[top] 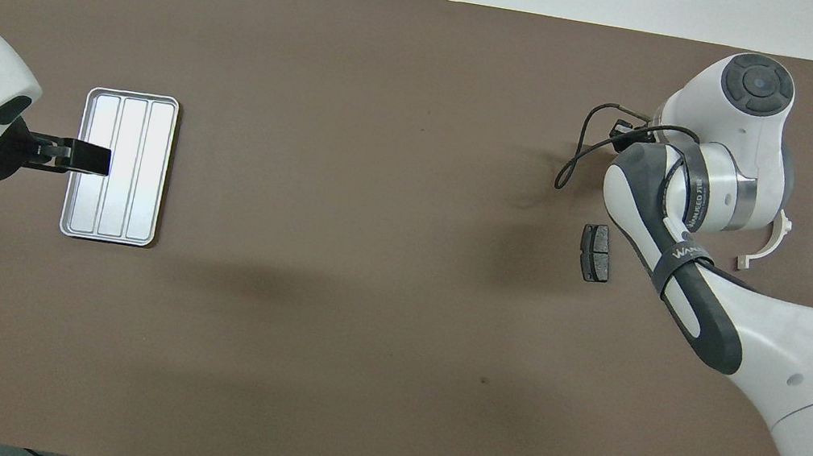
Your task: Pick bearing gear from pile to tray
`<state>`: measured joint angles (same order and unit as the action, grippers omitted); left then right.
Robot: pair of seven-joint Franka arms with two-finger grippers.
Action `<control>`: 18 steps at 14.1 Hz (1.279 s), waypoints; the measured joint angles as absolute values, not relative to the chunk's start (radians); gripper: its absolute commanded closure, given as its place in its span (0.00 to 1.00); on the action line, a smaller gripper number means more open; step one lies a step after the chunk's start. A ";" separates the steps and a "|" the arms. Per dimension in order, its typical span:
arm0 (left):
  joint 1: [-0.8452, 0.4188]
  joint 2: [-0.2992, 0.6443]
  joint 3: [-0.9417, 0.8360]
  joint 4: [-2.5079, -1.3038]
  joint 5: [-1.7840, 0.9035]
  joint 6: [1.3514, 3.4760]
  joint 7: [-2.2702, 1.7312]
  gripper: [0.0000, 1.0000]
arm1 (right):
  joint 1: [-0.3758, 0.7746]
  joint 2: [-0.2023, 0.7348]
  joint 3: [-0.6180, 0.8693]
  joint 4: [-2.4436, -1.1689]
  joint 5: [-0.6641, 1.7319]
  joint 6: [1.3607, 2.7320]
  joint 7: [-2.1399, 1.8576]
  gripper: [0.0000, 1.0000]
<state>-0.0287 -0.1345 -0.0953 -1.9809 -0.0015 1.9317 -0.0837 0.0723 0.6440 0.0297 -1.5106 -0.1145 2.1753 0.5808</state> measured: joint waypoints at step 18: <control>-0.097 0.044 -0.090 -1.980 -0.002 2.131 -0.162 0.01 | 0.079 0.538 0.054 -1.390 -0.115 1.841 0.578 1.00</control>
<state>-0.0968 0.0435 -0.0902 -1.9805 -0.0020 2.1315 -0.1617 0.0789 0.5376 0.0543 -1.3898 -0.1149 1.8412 0.5779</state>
